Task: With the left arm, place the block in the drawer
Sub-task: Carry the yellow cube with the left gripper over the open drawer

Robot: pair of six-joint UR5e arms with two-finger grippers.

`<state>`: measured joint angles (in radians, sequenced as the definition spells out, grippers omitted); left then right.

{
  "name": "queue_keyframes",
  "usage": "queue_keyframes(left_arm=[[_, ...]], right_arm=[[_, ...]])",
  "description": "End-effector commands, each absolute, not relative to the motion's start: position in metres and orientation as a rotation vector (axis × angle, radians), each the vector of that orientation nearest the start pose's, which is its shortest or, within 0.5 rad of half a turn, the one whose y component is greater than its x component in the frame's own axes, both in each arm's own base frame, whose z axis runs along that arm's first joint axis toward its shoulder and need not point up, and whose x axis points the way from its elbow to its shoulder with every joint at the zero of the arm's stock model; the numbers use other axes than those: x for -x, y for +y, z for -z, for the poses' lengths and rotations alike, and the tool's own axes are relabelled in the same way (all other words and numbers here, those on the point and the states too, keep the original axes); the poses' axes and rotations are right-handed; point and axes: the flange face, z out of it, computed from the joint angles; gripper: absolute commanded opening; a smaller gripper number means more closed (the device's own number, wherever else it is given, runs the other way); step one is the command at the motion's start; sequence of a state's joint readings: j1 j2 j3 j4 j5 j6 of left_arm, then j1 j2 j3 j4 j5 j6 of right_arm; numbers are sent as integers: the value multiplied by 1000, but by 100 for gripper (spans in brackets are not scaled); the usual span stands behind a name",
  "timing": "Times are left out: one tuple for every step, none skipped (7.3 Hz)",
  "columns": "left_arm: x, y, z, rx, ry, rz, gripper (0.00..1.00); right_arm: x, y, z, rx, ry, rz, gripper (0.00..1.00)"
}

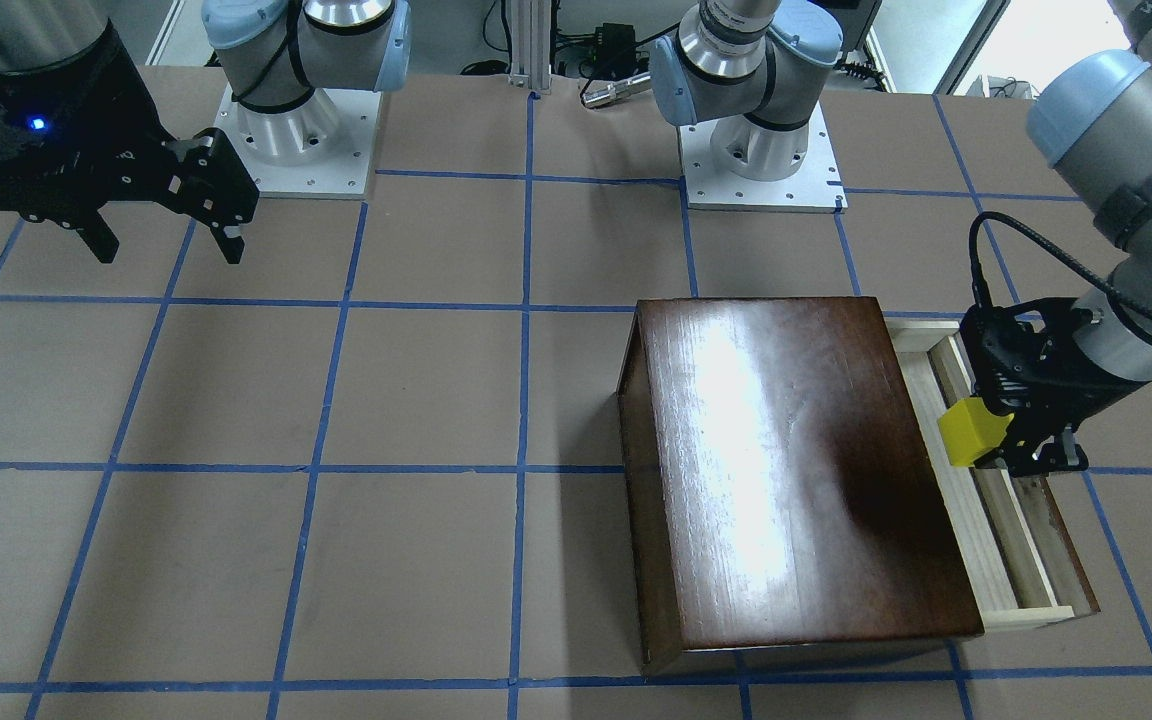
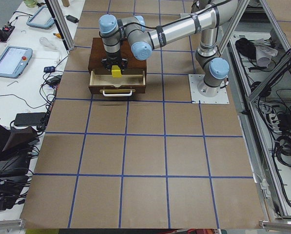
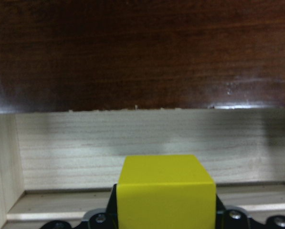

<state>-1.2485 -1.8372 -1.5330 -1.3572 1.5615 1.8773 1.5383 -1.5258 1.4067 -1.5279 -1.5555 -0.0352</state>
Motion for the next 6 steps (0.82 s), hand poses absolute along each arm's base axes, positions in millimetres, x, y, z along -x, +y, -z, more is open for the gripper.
queue_keyframes(left_arm=[[-67,-605,-374,-2249,2178,26,2],[-71,-603,-368,-2253,2172,27,2],[-74,-602,-364,-2253,2181,25,2],[-74,-601,-362,-2255,2184,23,2],[-74,-601,-359,-2254,2192,22,2],[-74,-601,-359,-2251,2196,24,2]], right_arm=[[-117,-520,-541,3,3127,118,100],[-118,-520,-541,6,3128,118,100],[-118,-519,-542,6,3127,121,100],[-118,-519,-542,6,3127,121,100],[-118,-519,-542,6,3127,121,100],[-118,-520,-541,6,3127,118,100]])
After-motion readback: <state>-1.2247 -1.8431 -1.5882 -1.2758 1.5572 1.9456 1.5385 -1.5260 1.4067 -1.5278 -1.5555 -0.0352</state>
